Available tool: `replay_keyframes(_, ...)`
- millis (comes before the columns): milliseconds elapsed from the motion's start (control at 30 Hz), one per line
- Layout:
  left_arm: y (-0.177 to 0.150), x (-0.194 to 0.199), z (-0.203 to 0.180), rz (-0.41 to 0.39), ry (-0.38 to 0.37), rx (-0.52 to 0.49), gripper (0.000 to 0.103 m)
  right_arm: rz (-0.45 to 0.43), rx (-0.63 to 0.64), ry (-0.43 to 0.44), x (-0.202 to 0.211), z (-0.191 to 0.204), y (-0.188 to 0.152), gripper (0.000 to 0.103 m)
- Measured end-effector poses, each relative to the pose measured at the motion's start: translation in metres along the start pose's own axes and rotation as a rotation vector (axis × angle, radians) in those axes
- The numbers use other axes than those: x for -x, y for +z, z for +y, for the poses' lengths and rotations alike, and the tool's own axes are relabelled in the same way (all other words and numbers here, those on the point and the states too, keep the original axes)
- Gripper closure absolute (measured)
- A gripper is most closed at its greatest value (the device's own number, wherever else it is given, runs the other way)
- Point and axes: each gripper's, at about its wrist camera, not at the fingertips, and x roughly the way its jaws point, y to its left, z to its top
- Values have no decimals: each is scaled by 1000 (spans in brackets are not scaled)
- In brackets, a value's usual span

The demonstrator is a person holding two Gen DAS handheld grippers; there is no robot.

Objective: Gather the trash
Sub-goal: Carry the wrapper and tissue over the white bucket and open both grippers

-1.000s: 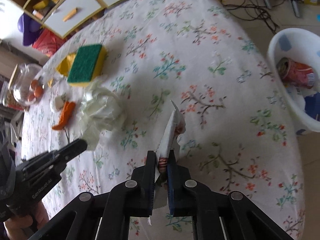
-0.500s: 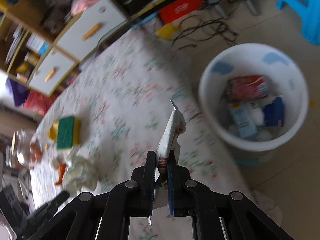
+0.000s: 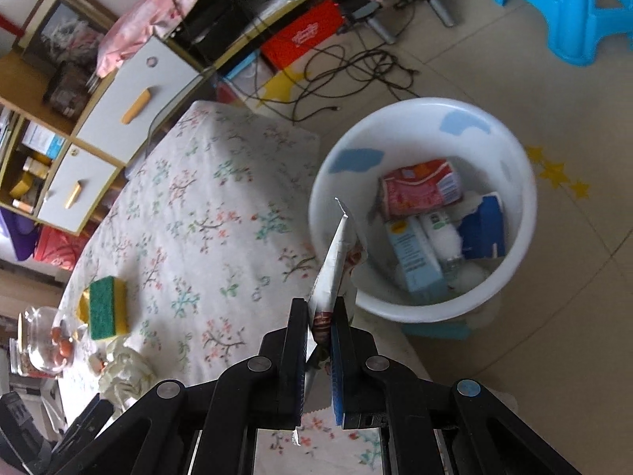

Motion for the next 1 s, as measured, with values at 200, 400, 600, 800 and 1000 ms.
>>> replay_keyframes(200, 3, -9, -6, -4, 7, -19, 90, -32, -35, -25, 3, -16, 11, 94)
replay_keyframes(400, 4, 4, -19, -17, -21, -36, 92, -70, -92, -40, 2, -36, 25, 91)
replay_keyframes(600, 2, 15, -57, -38, -32, -153, 92, -75, -179, -66, 7, -64, 31, 66)
replay_keyframes(800, 3, -5, -101, -4, -69, -203, 92, -83, -192, -70, 23, -83, 28, 61)
replay_keyframes(1000, 9, -36, -153, 29, -106, -248, 92, -66, -183, -97, 34, -99, 17, 52)
